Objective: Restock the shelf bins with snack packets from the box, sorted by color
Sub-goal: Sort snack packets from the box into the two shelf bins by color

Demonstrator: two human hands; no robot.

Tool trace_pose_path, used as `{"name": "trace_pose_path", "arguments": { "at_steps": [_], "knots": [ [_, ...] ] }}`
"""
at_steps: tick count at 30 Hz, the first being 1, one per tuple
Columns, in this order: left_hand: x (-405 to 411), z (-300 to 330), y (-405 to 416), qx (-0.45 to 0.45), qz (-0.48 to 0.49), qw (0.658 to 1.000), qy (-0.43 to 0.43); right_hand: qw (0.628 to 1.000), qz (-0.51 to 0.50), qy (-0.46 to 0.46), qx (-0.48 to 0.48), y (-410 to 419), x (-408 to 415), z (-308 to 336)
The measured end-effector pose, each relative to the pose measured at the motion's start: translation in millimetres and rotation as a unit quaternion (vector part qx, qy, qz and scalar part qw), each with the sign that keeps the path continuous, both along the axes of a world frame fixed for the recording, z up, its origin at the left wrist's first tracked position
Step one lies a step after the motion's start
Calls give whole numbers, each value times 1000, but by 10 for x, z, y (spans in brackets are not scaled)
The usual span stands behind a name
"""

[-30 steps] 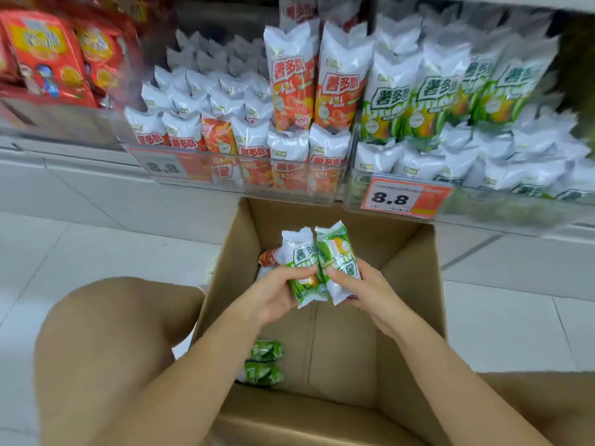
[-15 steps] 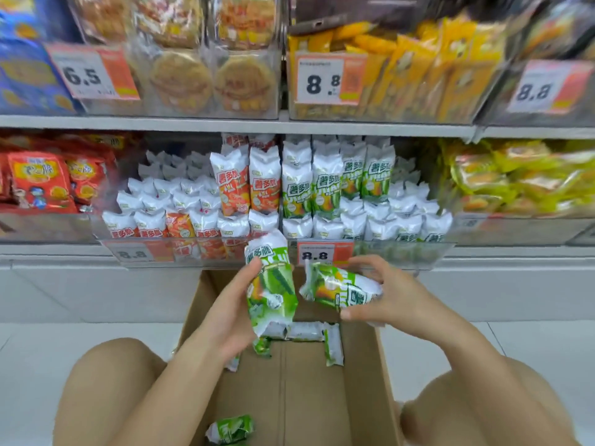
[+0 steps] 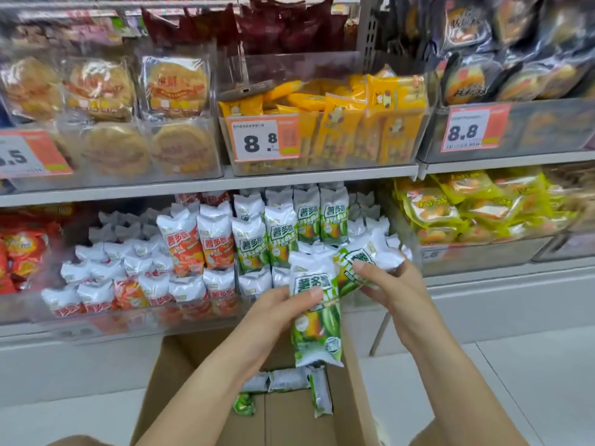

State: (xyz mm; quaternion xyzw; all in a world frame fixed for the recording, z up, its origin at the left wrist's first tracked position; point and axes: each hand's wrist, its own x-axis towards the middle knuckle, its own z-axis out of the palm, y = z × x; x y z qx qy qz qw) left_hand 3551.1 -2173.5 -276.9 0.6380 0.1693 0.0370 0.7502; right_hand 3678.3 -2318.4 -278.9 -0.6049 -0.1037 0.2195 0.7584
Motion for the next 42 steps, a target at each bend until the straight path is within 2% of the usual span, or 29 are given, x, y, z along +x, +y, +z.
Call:
{"name": "trace_pose_path", "arguments": {
  "at_steps": [3,5,7,13,16,19,22,25,29,32,38,42],
  "knots": [
    [267,265,77,108,32,994,-2,994,-67,-83,-15,114,316,176],
    [454,413,217,202,80,976,11,978,-68,-182,-71,156,540,280],
    [613,501,358,301,97,948,27,965,-40,-237,-108,211,698,305],
    [985,461,561,495,61,866,-41,963,-11,-237,-129,409,924,37],
    [1118,364,651,555,52,830,-20,960,4,-237,-150,443,960,9],
    [1186,281,701,635,49,771,5,961,20,-230,-149,440,974,-50],
    [1225,202,762,665,17,746,29,958,39,-228,-167,468,976,-148],
    [1282,166,810,707,-19,706,41,956,44,-231,-175,481,993,-184],
    [1328,195,858,722,-33,691,29,959,40,-226,-165,463,996,-187],
    [1386,209,858,760,-53,647,19,952,57,-226,-200,517,953,-231],
    [1416,88,783,807,-22,590,-12,931,37,-235,-278,558,948,-258],
    [1405,52,806,802,-62,593,39,893,59,-266,-359,553,947,-271]
  ]
}}
